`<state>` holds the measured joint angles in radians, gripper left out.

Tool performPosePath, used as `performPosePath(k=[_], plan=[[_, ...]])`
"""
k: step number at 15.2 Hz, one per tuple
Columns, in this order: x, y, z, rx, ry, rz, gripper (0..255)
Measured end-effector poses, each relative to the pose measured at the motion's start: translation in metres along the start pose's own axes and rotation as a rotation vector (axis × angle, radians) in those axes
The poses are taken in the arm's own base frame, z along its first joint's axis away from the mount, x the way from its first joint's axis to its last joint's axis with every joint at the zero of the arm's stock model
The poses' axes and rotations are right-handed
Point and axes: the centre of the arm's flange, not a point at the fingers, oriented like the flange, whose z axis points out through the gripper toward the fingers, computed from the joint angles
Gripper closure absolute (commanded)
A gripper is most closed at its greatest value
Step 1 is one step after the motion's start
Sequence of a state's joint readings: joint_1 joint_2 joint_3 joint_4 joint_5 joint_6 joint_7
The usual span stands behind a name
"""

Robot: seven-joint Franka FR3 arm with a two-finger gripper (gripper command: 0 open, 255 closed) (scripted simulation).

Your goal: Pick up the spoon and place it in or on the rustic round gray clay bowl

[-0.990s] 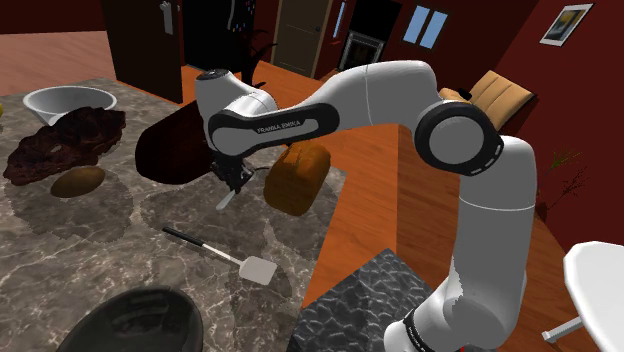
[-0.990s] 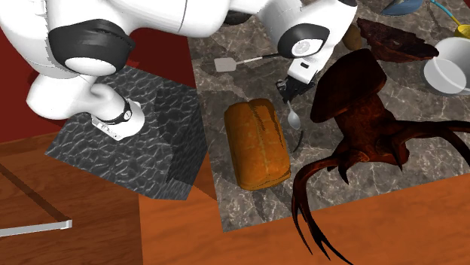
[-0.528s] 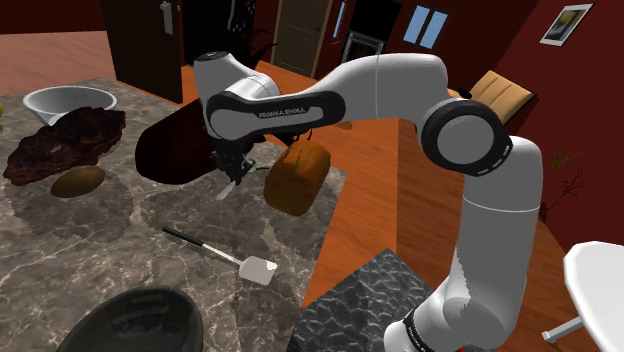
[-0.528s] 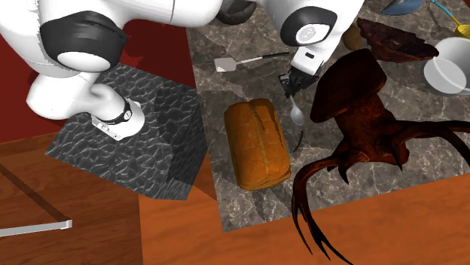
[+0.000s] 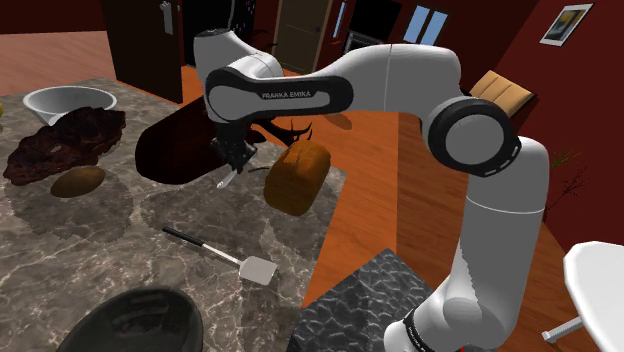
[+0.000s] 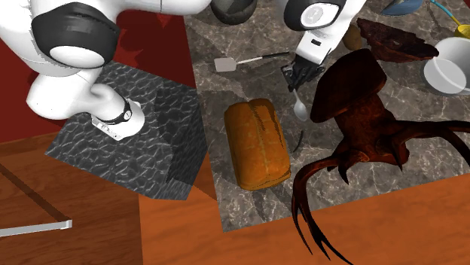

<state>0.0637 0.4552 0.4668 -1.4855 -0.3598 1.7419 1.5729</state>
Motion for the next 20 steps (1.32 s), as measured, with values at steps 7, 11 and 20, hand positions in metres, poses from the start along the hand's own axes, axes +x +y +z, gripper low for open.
performPosePath(k=[7,11,20], plan=[[0.005,0.006,-0.037,0.000,0.000,0.000,255],[0.008,0.008,-0.057,0.000,0.000,0.000,255],[-0.038,0.021,-0.088,0.000,0.000,-0.001,255]])
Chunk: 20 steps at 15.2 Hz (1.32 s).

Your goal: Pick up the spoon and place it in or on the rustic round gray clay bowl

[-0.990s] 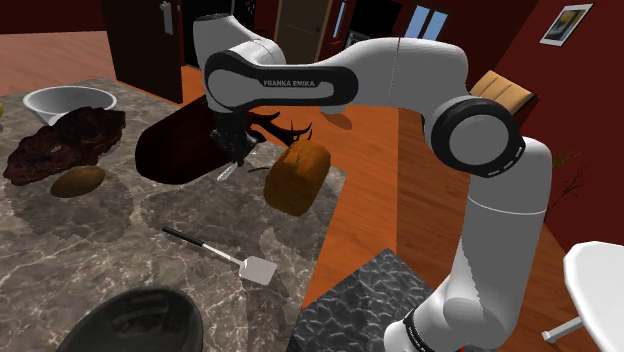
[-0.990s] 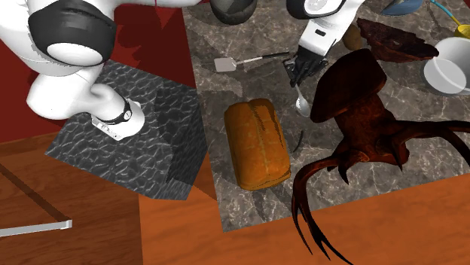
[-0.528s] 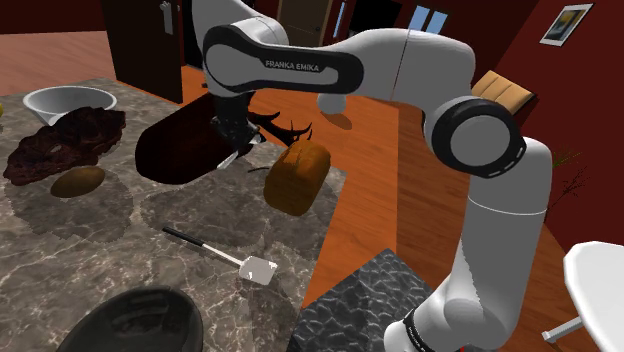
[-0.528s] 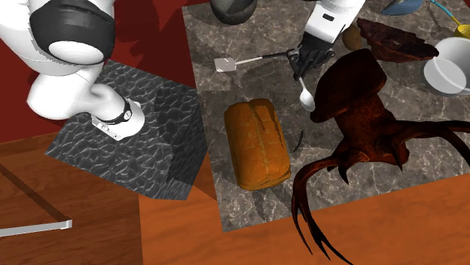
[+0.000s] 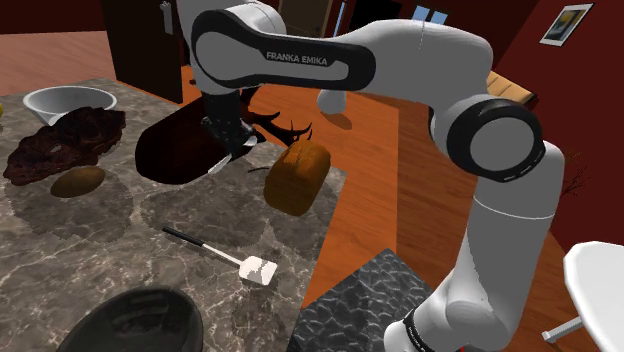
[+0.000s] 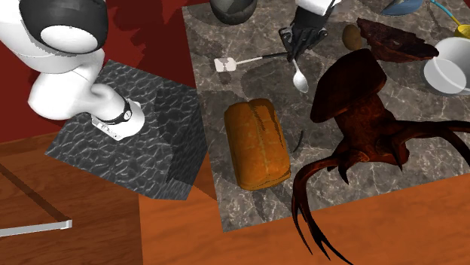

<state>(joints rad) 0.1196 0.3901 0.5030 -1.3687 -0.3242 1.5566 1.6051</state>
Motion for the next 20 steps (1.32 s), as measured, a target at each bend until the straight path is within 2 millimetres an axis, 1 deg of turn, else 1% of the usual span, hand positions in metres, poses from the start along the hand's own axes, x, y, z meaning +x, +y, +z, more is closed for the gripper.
performPosePath(k=[5,6,9,11,12,14,17,18,20], plan=[[-0.066,0.018,-0.007,0.000,0.000,0.000,255],[-0.077,0.018,-0.011,0.000,0.000,0.000,255],[-0.118,0.027,-0.014,0.000,0.000,0.000,255],[-0.139,0.030,-0.020,0.000,0.000,0.000,255],[-0.151,0.035,-0.023,0.000,0.000,0.000,255],[-0.178,0.043,-0.024,0.000,0.000,-0.001,255],[-0.219,0.048,-0.030,0.000,0.000,-0.001,255],[-0.232,0.054,-0.033,-0.001,0.000,0.000,255],[-0.255,0.055,-0.036,0.000,0.000,-0.001,255]])
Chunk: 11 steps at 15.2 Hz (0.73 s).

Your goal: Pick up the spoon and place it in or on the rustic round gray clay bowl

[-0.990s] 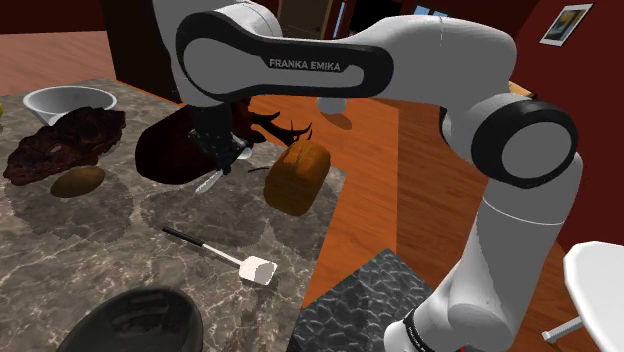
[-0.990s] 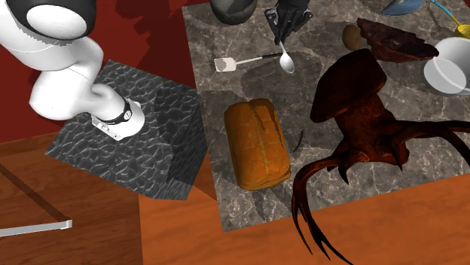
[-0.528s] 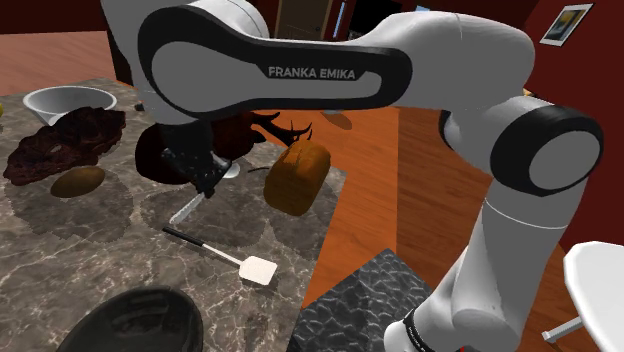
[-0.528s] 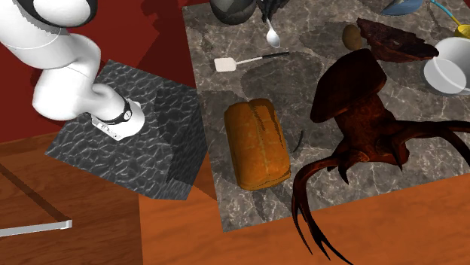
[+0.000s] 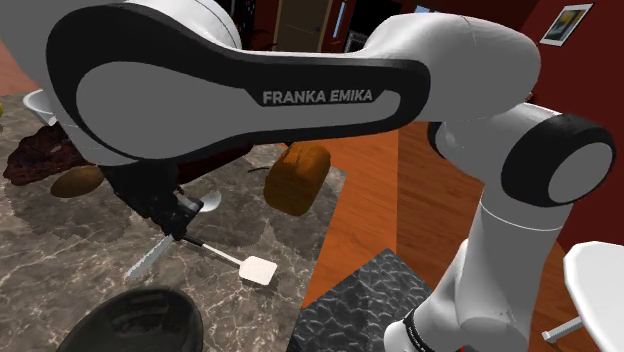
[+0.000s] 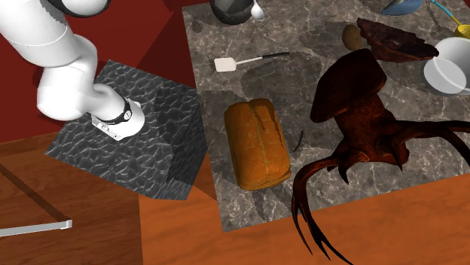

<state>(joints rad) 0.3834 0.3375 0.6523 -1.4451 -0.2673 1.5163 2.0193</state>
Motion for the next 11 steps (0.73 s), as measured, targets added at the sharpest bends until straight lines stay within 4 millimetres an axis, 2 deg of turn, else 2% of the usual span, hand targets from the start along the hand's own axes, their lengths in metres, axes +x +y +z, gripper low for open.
performPosePath(k=[8,11], plan=[[-0.106,0.023,-0.015,0.000,0.000,0.000,255],[-0.134,0.032,-0.016,0.000,0.000,0.000,255]])
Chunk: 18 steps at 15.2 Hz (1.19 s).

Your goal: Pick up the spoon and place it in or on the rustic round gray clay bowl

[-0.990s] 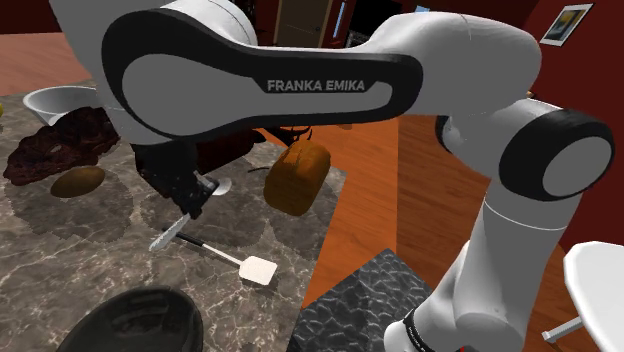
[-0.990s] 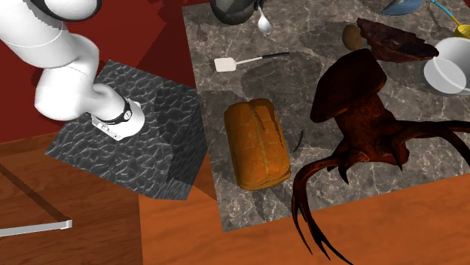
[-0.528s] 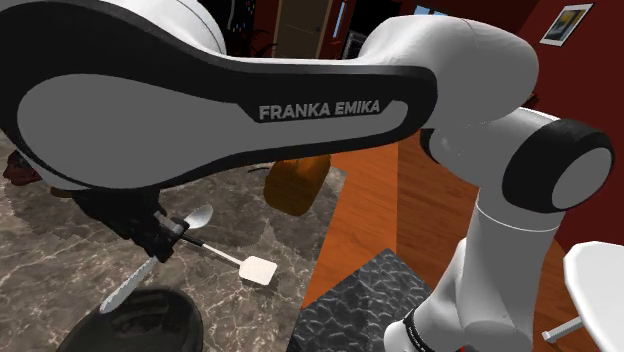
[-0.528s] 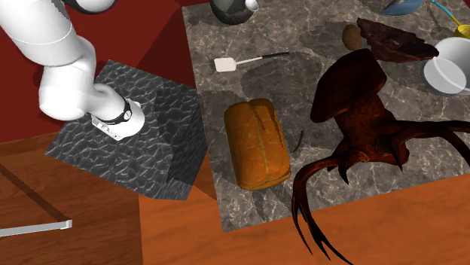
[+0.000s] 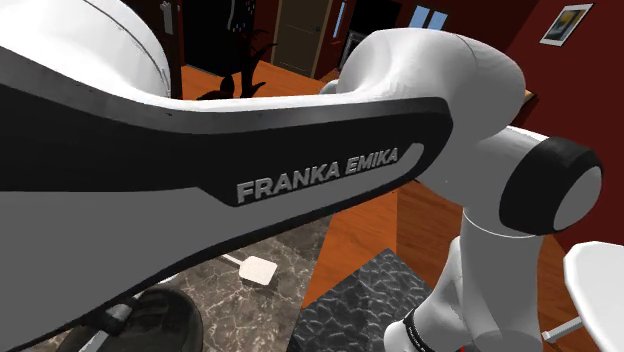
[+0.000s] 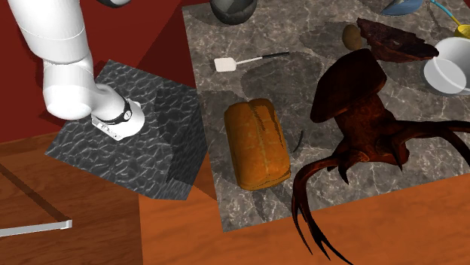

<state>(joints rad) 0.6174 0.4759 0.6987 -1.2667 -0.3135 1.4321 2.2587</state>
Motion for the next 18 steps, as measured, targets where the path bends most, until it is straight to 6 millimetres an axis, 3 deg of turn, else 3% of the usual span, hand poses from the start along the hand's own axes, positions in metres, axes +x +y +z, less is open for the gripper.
performPosePath(k=[14,18], plan=[[-0.016,-0.010,0.071,0.000,0.001,0.001,255],[-0.017,-0.011,0.076,0.000,0.000,0.001,255]])
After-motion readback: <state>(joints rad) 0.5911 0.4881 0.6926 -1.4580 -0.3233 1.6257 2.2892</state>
